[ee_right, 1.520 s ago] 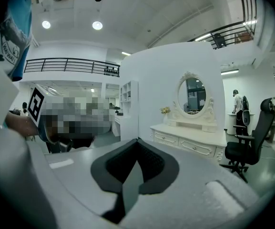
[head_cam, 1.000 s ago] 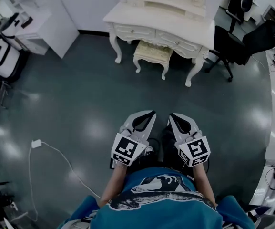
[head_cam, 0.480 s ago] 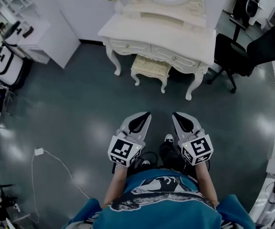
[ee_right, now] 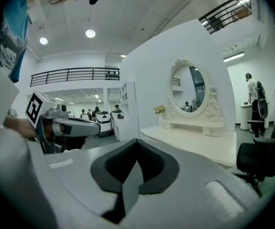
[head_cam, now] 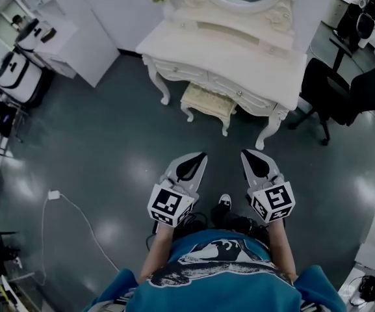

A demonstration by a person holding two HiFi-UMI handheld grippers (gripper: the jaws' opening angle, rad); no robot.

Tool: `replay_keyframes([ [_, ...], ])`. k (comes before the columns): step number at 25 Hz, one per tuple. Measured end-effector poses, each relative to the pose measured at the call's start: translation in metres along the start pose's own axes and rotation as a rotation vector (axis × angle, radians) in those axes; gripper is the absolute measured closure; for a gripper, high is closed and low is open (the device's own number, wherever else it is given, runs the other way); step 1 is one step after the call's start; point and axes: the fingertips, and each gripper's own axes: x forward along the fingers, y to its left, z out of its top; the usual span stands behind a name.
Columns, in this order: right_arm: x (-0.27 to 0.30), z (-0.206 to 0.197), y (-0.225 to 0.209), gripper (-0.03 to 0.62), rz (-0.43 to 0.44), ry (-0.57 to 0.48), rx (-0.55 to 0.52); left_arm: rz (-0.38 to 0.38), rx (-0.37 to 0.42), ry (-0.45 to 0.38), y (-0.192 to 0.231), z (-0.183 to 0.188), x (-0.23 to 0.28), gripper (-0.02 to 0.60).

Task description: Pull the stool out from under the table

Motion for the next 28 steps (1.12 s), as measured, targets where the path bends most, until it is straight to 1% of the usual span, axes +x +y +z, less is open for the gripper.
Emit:
replay_keyframes([
  [5, 0.015, -0.006, -0.019, 0.591, 0.051, 0.012, 0.022, 0.073, 0.047, 0.075, 0.007, -0.008, 0.014, 0.568],
  [8, 0.022, -0.007, -0.026, 0.591, 0.072, 0.021, 0.035, 0.089, 0.064, 0.091, 0.010, -0.006, 0.023, 0.568],
  [12, 0.028, -0.007, -0.035, 0.591, 0.090, 0.016, 0.043, 0.092, 0.077, 0.099, 0.006, -0.005, 0.035, 0.568],
  [16, 0.030, -0.006, -0.042, 0.591, 0.090, 0.002, 0.054, 0.086, 0.090, 0.119, 0.003, -0.006, 0.042, 0.568],
  [21, 0.032, -0.004, -0.049, 0.591, 0.085, -0.005, 0.064, 0.086, 0.073, 0.130, 0.006, -0.005, 0.047, 0.568],
  [23, 0.034, -0.004, -0.052, 0.591, 0.084, -0.008, 0.069, 0.080, 0.072, 0.132, 0.006, -0.004, 0.051, 0.568],
  [28, 0.043, -0.004, -0.062, 0.591, 0.066, -0.012, 0.072, 0.043, 0.097, 0.137, 0.010, -0.003, 0.065, 0.568],
])
